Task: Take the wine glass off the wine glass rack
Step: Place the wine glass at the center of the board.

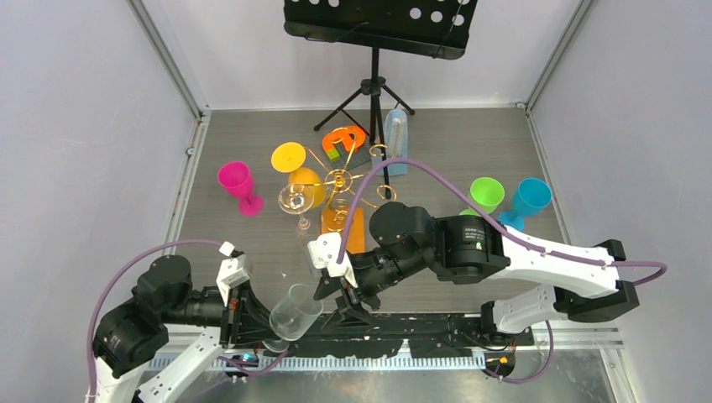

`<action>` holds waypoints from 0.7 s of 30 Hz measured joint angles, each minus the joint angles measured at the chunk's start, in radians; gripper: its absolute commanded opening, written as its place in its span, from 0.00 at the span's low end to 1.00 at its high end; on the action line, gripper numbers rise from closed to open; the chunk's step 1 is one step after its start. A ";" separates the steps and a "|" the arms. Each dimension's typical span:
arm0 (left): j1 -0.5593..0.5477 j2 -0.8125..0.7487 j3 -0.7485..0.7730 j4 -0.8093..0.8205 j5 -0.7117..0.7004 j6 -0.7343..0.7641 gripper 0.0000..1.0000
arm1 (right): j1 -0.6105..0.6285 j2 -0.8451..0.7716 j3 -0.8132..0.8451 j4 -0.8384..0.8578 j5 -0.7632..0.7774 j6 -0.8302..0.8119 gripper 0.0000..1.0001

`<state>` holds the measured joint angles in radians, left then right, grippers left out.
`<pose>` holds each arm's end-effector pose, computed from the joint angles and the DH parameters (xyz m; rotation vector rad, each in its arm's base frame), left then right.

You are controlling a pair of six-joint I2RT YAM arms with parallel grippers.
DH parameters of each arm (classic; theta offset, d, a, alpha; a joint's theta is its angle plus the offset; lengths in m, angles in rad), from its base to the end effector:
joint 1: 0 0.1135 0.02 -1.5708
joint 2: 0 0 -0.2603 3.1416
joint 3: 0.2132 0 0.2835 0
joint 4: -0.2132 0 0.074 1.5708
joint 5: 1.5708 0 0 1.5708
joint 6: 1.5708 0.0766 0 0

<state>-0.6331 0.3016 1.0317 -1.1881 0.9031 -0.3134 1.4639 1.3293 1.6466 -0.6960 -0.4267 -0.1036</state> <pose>0.0022 -0.0762 0.3666 0.9486 1.9498 -1.4845 0.0043 0.3373 0.4565 -1.7250 1.2874 1.2672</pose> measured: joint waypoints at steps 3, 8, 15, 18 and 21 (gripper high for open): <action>0.000 0.011 0.000 -0.015 -0.008 0.025 0.00 | 0.000 0.014 0.005 0.005 -0.031 0.000 0.59; 0.000 0.013 0.016 -0.035 -0.014 0.044 0.00 | -0.002 0.047 0.006 0.021 -0.060 0.001 0.59; 0.000 0.013 0.030 -0.038 -0.016 0.061 0.00 | -0.006 0.113 0.010 0.045 -0.099 0.004 0.55; 0.000 0.013 0.030 -0.040 -0.021 0.063 0.00 | -0.006 0.132 0.013 0.053 -0.116 0.007 0.46; 0.000 0.013 0.030 -0.045 -0.029 0.064 0.00 | -0.006 0.144 0.013 0.063 -0.132 0.013 0.21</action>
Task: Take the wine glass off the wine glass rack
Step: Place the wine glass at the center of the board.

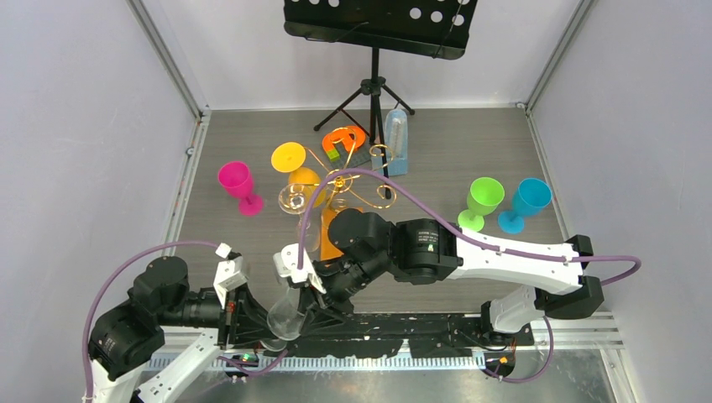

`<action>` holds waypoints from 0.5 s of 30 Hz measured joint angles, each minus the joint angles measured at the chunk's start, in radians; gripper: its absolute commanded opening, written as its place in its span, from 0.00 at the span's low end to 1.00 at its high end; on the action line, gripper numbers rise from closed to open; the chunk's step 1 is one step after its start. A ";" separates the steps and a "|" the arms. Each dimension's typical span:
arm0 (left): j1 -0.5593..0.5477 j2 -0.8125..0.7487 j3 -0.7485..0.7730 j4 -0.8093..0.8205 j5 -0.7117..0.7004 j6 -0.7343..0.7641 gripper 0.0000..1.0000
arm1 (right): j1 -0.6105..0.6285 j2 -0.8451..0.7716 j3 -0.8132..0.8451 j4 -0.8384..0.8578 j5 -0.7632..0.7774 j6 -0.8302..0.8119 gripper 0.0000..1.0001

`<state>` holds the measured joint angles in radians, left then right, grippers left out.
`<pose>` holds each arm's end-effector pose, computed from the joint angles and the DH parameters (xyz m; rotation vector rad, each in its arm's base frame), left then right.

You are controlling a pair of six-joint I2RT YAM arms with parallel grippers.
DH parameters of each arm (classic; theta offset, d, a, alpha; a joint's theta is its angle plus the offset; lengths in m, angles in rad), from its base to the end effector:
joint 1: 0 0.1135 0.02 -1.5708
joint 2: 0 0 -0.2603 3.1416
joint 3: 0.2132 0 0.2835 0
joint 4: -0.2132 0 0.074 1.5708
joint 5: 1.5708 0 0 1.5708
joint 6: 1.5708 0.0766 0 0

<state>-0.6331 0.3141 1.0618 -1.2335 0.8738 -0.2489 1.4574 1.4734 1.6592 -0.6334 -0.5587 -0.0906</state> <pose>0.0005 -0.0732 0.3688 0.9780 1.9419 -1.4224 0.0028 0.3833 0.4226 -1.8347 1.3050 1.3731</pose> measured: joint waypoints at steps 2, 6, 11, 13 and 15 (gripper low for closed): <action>0.000 0.000 0.000 0.000 -0.004 0.001 0.00 | 0.000 0.002 0.000 0.005 -0.006 0.005 0.09; -0.003 0.000 0.006 -0.003 -0.009 0.013 0.00 | -0.005 0.006 0.000 0.010 -0.015 0.018 0.06; -0.003 0.000 0.015 -0.006 -0.019 0.022 0.47 | -0.006 0.007 -0.002 0.021 -0.021 0.019 0.06; -0.003 -0.001 0.017 0.000 -0.028 0.023 0.61 | -0.006 0.007 -0.007 0.027 -0.022 0.020 0.06; -0.003 -0.005 0.018 0.002 -0.037 0.019 0.71 | -0.006 0.006 -0.016 0.028 -0.023 0.023 0.06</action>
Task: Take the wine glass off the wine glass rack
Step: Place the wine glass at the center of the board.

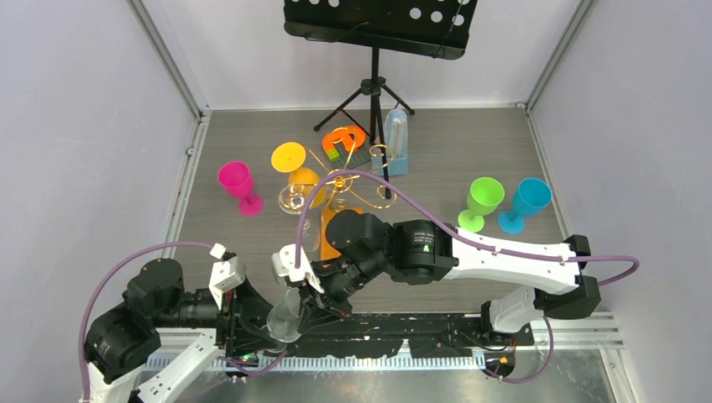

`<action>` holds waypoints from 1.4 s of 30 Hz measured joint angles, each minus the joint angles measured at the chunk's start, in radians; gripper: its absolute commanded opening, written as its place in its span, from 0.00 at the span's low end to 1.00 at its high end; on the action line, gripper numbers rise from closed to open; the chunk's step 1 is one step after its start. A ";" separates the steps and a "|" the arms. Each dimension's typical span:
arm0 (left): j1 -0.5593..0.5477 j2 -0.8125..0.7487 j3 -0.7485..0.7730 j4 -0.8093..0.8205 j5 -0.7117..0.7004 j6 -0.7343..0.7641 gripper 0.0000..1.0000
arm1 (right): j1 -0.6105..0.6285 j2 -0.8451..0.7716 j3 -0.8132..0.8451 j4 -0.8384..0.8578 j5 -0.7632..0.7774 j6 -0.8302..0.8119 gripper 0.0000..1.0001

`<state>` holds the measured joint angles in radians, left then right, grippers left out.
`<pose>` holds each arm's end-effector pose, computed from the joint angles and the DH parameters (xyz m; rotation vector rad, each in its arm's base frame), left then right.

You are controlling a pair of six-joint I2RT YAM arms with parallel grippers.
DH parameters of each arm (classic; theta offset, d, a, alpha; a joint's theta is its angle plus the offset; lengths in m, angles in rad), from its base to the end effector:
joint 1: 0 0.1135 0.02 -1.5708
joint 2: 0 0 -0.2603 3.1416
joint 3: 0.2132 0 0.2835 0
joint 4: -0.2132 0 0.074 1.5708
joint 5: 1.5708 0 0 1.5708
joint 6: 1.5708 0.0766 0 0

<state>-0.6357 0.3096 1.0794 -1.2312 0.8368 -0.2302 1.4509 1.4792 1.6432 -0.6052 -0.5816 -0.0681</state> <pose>-0.0004 -0.0704 0.3729 0.9755 1.9129 -1.3737 0.0042 0.3868 0.4182 -1.8290 1.3165 1.4050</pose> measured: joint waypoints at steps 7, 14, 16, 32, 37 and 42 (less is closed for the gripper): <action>0.000 -0.007 0.004 0.024 -0.035 -0.014 0.95 | 0.000 -0.042 -0.093 -0.003 0.037 0.011 0.06; 0.000 -0.007 0.019 0.037 -0.096 -0.028 1.00 | 0.000 -0.287 -0.329 -0.036 0.156 0.070 0.06; 0.000 -0.007 0.019 0.041 -0.117 -0.032 1.00 | 0.000 -0.380 -0.380 -0.064 0.214 0.098 0.06; 0.000 -0.004 0.014 0.104 -0.179 -0.056 1.00 | -0.091 -0.626 -0.475 -0.376 0.720 0.353 0.06; 0.000 -0.003 0.012 0.113 -0.183 -0.063 1.00 | -0.283 -0.601 -0.484 -0.412 0.749 0.352 0.06; 0.000 -0.004 0.012 0.113 -0.193 -0.081 1.00 | -0.503 -0.510 -0.483 -0.414 0.726 0.305 0.06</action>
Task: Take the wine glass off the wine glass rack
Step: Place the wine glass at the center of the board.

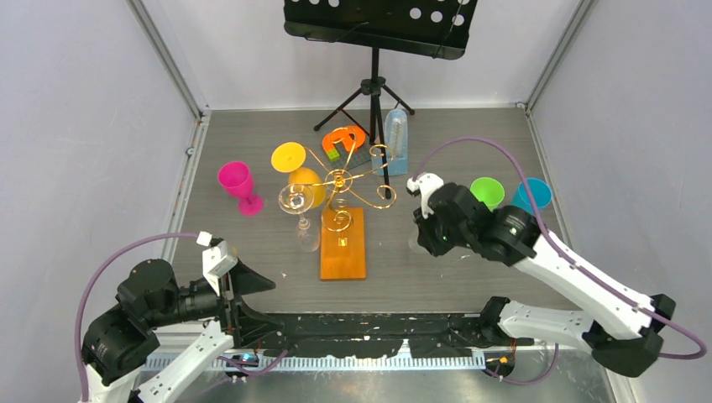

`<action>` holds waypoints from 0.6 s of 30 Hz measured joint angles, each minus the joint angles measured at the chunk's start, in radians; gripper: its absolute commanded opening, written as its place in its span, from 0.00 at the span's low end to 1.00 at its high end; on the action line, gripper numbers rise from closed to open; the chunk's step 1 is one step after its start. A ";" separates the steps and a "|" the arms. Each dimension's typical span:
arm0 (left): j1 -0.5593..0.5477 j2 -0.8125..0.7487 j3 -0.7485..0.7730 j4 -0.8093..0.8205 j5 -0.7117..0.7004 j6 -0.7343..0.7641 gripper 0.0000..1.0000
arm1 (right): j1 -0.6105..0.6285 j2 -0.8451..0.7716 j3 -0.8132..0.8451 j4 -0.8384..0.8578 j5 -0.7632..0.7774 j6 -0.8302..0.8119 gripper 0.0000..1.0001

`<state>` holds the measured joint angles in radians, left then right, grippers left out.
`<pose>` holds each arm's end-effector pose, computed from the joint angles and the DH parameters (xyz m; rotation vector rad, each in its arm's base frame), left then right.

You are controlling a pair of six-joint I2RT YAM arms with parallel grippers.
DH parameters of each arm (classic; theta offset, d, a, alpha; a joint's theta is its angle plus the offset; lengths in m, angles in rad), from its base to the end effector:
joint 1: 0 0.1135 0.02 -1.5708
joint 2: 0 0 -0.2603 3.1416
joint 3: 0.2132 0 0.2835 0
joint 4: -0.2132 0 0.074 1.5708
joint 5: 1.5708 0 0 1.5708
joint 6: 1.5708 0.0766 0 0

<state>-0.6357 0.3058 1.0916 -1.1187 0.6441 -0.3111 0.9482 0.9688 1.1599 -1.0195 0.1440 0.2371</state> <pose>0.0153 -0.0685 0.3861 0.7844 1.8780 -1.2311 0.1457 0.1841 0.3292 -0.7794 2.2943 0.3817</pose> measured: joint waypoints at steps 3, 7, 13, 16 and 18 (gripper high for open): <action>0.000 0.000 0.000 -0.001 -0.018 -0.005 1.00 | -0.109 0.090 0.021 -0.006 -0.016 -0.040 0.06; 0.000 0.000 0.001 -0.002 -0.046 -0.022 1.00 | -0.216 0.204 0.069 0.001 -0.031 -0.084 0.06; 0.000 0.000 0.006 -0.010 -0.078 -0.028 1.00 | -0.356 0.344 0.124 0.046 -0.041 -0.134 0.06; 0.000 0.000 0.010 -0.015 -0.090 -0.030 1.00 | -0.406 0.410 0.148 0.068 -0.042 -0.153 0.06; 0.000 0.000 0.015 -0.018 -0.097 -0.030 1.00 | -0.437 0.451 0.165 0.082 -0.043 -0.165 0.06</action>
<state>-0.6357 0.3054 1.1065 -1.1362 0.5476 -0.3412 0.5110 1.4193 1.3247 -0.9379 0.1013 0.0719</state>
